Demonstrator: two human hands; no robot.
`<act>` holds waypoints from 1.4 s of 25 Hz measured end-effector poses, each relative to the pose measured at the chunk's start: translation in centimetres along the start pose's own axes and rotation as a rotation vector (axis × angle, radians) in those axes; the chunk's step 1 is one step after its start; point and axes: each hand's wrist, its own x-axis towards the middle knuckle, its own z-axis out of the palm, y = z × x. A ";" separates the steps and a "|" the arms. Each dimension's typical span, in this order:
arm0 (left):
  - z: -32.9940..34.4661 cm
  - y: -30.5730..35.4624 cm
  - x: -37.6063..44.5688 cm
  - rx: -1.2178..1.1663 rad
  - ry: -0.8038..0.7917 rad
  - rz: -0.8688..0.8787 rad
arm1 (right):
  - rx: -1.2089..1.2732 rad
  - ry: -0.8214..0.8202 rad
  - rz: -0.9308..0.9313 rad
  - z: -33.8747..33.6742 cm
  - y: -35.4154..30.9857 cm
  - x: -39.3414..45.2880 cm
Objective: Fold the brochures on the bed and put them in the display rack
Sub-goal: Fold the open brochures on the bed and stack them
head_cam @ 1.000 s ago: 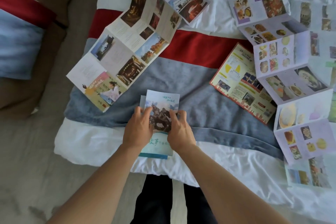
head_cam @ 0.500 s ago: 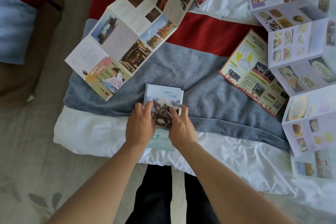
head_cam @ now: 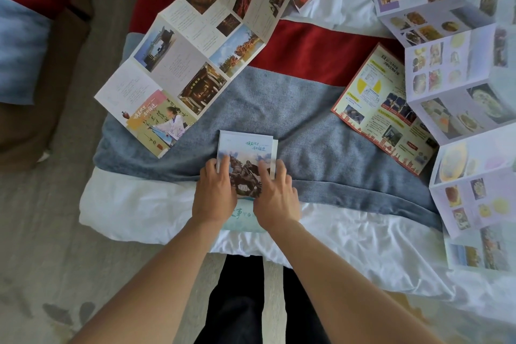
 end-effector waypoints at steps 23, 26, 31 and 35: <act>-7.7 -1.1 5.9 -0.057 0.082 -0.050 | -0.160 0.043 -0.117 -6.9 -4.8 5.9; -9.4 -3.1 7.4 -0.128 0.120 -0.135 | -0.134 0.023 -0.181 -8.4 -7.2 7.8; -10.6 -7.1 9.3 -0.214 0.159 -0.268 | -0.133 -0.045 -0.289 -8.7 -11.5 10.5; -11.1 -10.2 10.4 -0.200 0.117 -0.386 | -0.203 -0.085 -0.387 -7.8 -15.3 12.7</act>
